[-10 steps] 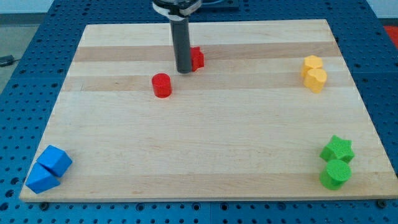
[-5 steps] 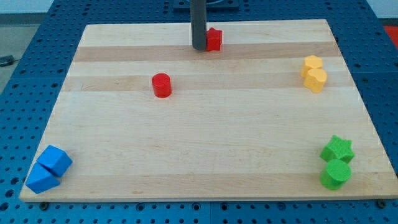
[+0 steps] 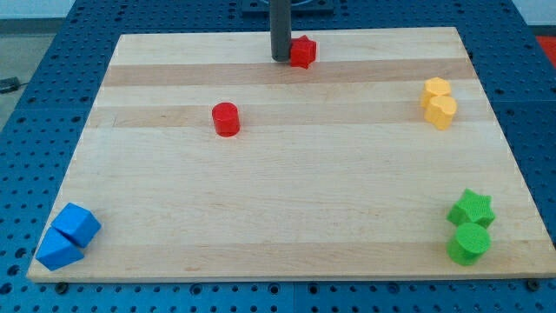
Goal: Push the red star to the top center of the board
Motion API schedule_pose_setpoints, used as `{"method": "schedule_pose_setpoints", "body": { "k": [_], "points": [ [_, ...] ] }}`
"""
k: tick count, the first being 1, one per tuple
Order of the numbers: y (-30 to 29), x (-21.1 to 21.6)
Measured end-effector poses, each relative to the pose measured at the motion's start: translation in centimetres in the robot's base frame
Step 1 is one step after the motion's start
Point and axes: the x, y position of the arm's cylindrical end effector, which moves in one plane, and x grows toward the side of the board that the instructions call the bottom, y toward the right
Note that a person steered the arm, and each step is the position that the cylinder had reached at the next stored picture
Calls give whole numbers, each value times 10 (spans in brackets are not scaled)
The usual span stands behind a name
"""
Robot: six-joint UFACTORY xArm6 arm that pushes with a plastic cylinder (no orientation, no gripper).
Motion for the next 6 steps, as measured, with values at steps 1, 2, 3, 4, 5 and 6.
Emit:
{"method": "schedule_pose_setpoints", "body": {
  "k": [1,2,3,4,5,6],
  "points": [
    [2,12],
    [17,28],
    [34,34],
    [40,10],
    [40,-3],
    [40,10]
  ]
}}
